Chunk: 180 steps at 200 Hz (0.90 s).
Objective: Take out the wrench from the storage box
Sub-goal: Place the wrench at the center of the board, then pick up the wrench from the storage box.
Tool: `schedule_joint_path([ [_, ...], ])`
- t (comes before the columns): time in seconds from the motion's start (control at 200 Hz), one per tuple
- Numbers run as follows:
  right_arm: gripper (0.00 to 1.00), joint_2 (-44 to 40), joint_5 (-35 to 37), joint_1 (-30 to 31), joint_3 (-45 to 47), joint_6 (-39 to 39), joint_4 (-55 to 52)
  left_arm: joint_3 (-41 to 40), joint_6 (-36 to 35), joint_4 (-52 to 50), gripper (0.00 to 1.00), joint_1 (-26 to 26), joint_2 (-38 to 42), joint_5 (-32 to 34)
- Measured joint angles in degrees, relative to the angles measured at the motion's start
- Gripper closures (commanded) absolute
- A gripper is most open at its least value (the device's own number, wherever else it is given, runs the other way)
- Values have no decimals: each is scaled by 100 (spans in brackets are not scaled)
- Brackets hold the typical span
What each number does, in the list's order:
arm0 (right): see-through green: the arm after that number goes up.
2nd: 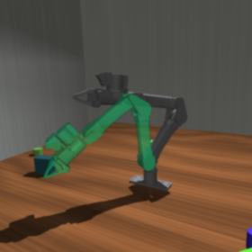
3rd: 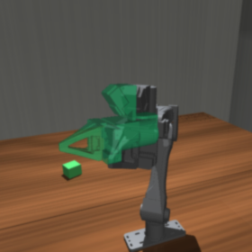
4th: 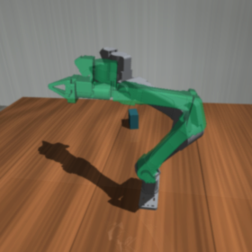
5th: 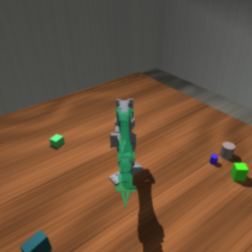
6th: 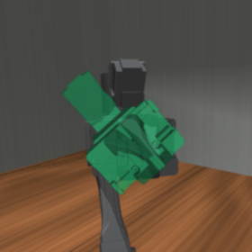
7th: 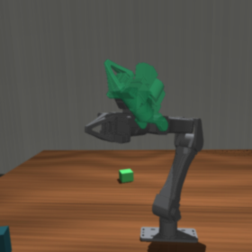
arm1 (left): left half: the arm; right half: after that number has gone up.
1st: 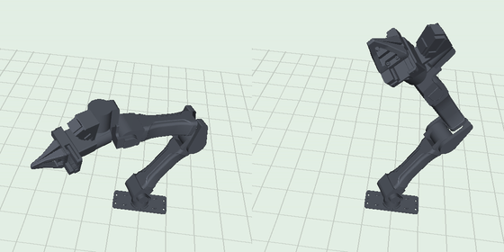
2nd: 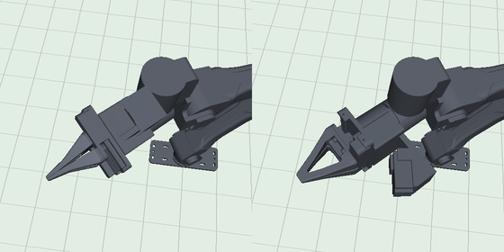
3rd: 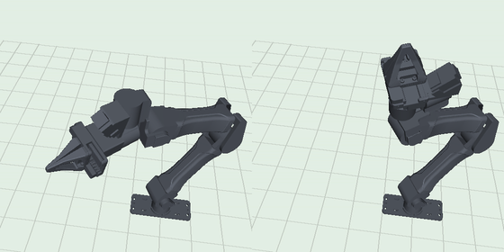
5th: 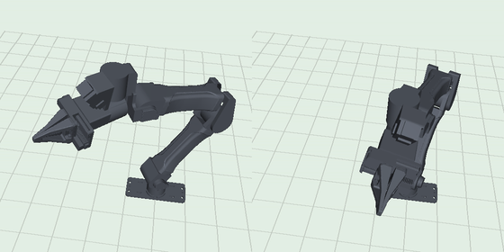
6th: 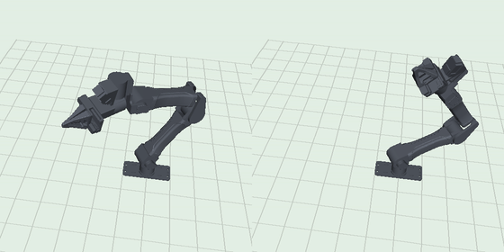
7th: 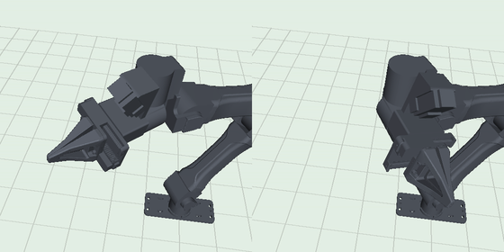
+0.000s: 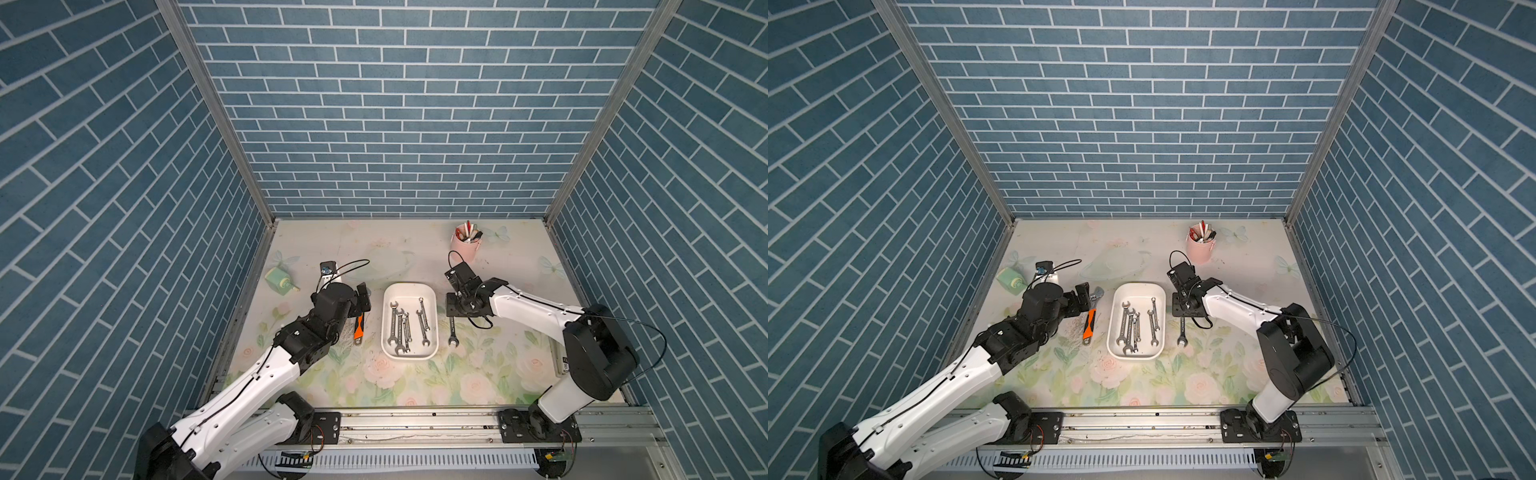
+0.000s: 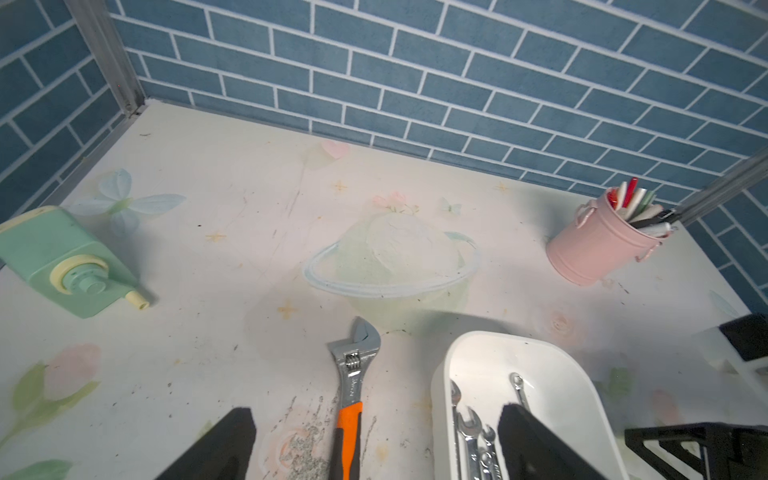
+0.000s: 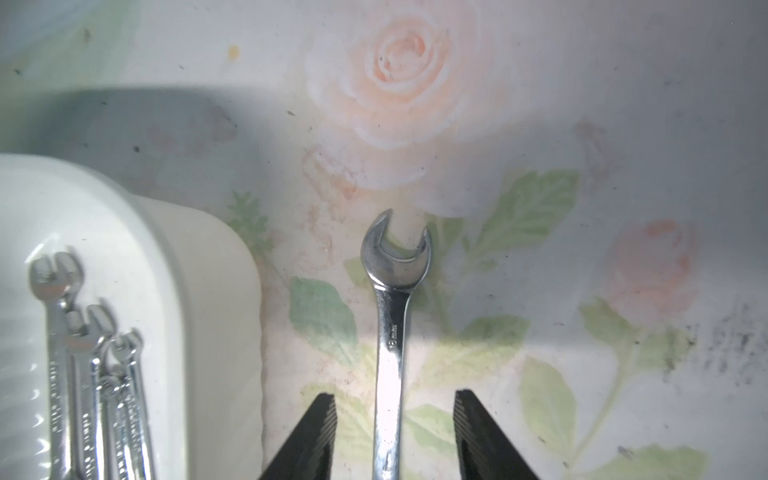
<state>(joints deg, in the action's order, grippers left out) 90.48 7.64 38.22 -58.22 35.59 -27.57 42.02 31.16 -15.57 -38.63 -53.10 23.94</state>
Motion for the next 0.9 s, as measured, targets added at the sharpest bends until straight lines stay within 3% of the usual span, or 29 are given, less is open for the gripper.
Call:
schedule_joint_path([
  [0.475,45,-1762,125,-2,168,13,-540,1025,293,-83,11,-1585,-1423,509],
  [0.9,44,-2660,173,-2,1049,61,-769,1556,466,-94,20,-1840,-3040,39],
])
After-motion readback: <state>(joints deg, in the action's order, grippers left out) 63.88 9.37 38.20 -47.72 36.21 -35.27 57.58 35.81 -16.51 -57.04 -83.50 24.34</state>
